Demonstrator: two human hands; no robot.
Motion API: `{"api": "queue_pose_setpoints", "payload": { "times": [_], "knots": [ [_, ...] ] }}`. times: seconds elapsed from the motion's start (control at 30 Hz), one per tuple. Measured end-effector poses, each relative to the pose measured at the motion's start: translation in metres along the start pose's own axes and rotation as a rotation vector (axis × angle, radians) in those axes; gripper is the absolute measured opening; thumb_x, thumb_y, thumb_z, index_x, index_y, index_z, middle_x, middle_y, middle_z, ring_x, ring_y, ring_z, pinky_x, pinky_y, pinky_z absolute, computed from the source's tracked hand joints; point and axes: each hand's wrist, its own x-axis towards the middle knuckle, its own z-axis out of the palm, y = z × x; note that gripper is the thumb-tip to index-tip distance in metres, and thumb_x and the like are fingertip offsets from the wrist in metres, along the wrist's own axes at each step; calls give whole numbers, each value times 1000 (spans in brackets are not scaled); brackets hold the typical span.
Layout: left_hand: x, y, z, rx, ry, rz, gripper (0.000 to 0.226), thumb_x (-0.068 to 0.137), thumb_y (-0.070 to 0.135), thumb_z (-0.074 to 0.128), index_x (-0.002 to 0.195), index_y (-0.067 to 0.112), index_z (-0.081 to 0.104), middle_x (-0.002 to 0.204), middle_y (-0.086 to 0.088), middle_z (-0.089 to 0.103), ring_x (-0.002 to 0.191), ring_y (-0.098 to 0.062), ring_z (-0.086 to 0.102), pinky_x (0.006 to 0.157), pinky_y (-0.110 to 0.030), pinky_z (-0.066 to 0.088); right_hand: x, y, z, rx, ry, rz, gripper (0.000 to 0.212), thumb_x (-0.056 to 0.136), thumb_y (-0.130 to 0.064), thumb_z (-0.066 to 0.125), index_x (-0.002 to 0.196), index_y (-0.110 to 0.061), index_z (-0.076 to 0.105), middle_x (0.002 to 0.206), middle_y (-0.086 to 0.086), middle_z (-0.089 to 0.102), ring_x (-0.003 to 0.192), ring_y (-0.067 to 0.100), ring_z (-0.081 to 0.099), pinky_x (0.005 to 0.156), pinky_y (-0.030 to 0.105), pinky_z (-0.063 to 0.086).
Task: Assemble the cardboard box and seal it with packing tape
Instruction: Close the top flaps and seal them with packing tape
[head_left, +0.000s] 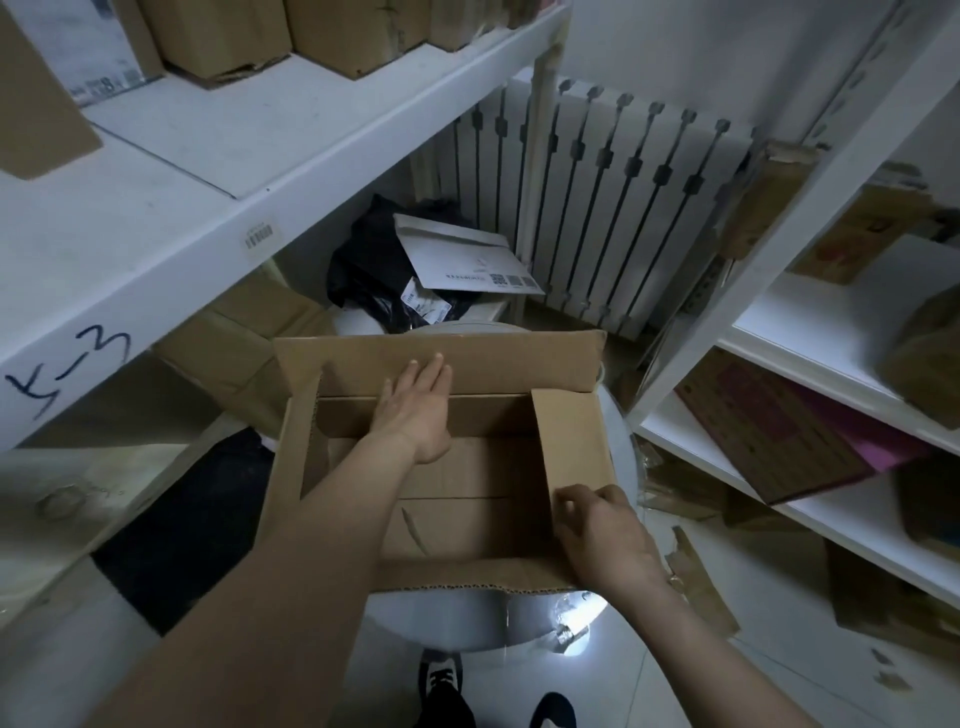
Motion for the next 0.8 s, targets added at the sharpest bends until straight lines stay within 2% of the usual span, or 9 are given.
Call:
{"api": "queue_pose_setpoints", "payload": {
  "times": [0.13,0.2,0.27,0.3,0.37,0.47,0.53,0.67,0.8],
  "knots": [
    [-33,-13,-9,-111,217,60,71,87,3,48,153,19,27,161,1,18,148,-22,13,121,-43,8,2,2,-1,-5,17,-26,34,95,-37,47,129,-36,51,124,2,48,98,26,60,84,36,54],
    [-58,-28,-9,-99,465,17,56,86,4,51,141,17,46,145,-5,42,134,-27,38,113,-46,30,2,0,-1,-12,14,-44,34,94,-36,48,129,-36,52,123,2,48,99,26,59,84,37,55],
    [-84,-43,-3,-74,633,-178,47,87,11,56,133,14,49,131,-12,46,117,-32,47,94,-46,45,5,-3,-3,-27,17,-52,35,93,-34,51,128,-34,53,123,2,48,101,27,58,84,38,54],
    [-96,-47,-2,-116,598,-328,47,90,18,56,135,13,45,131,-16,43,116,-33,47,89,-45,46,7,-5,-4,-42,16,-58,35,92,-33,51,127,-32,53,123,3,49,103,27,57,84,39,54],
    [-110,-57,8,-268,302,-561,52,98,37,45,143,13,34,137,-18,39,120,-36,45,90,-45,42,13,-10,-7,-111,-19,-91,35,93,-33,48,127,-28,55,122,4,54,107,29,56,87,39,52],
    [-108,-69,30,-465,-224,-565,63,102,50,22,146,6,33,146,-19,40,129,-34,42,100,-40,36,20,-19,-11,-225,-161,-141,37,97,-34,37,127,-26,55,124,8,60,116,32,47,92,37,45],
    [-102,-70,38,-452,-400,-513,69,102,53,16,148,3,30,152,-18,35,136,-32,36,109,-39,31,23,-21,-10,-226,-269,-124,40,97,-36,32,129,-25,53,127,11,60,124,34,40,95,38,41],
    [-87,-71,38,-457,-515,-490,71,101,56,22,152,6,24,159,-11,23,145,-30,22,118,-42,19,31,-21,-8,-228,-348,-71,46,94,-43,29,125,-23,56,132,15,57,125,37,41,96,38,40],
    [-82,-74,42,-487,-488,-492,72,100,59,23,152,9,28,159,-12,24,145,-30,23,118,-43,19,32,-24,-15,-136,-224,-68,39,90,-40,32,108,-23,62,123,16,62,114,35,53,91,35,45]
  ]
}}
